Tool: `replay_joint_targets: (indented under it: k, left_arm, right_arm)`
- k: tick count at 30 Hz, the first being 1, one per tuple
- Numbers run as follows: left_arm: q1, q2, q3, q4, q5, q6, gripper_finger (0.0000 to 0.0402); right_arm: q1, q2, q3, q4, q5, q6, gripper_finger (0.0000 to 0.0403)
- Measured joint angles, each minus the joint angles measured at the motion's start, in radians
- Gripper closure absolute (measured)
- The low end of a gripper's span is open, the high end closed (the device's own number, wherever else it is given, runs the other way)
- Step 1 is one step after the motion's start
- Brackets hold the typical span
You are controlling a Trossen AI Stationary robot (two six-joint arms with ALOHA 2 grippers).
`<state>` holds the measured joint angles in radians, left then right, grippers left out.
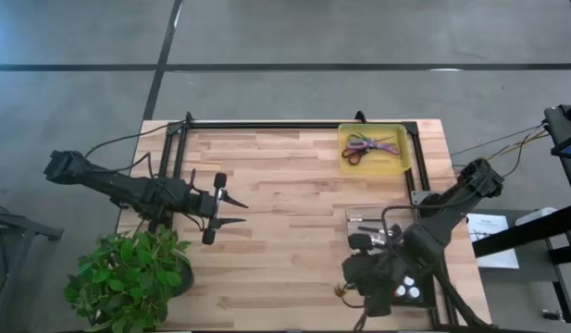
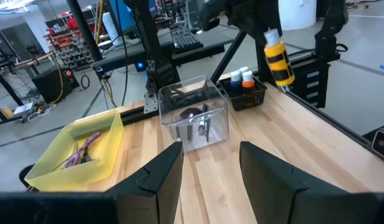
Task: Pick & Place Paint Supplies
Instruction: Put the yellow paint bottle into the black bin
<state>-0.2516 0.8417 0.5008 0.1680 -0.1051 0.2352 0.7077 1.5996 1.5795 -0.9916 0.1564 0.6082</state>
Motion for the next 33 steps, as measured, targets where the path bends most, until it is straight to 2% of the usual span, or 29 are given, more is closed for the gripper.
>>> replay_joint_targets:
  k: [8,18,24,33]
  left_arm:
    - [0.0,0.0,-0.022,0.016,0.0,0.0,0.0237]
    - [0.0,0.0,-0.025,0.026,0.0,0.0,0.0237]
    - [0.0,0.0,-0.025,0.026,0.0,0.0,0.0237]
    - [0.0,0.0,-0.025,0.026,0.0,0.0,0.0237]
  right_arm:
    - [0.079,-0.01,-0.001,-0.044,0.062,0.12,0.029]
    - [0.208,-0.01,0.002,-0.135,0.162,0.361,0.029]
    - [0.247,-0.009,0.003,-0.179,0.17,0.479,0.029]
    - [0.305,-0.009,-0.008,-0.357,0.191,0.677,0.029]
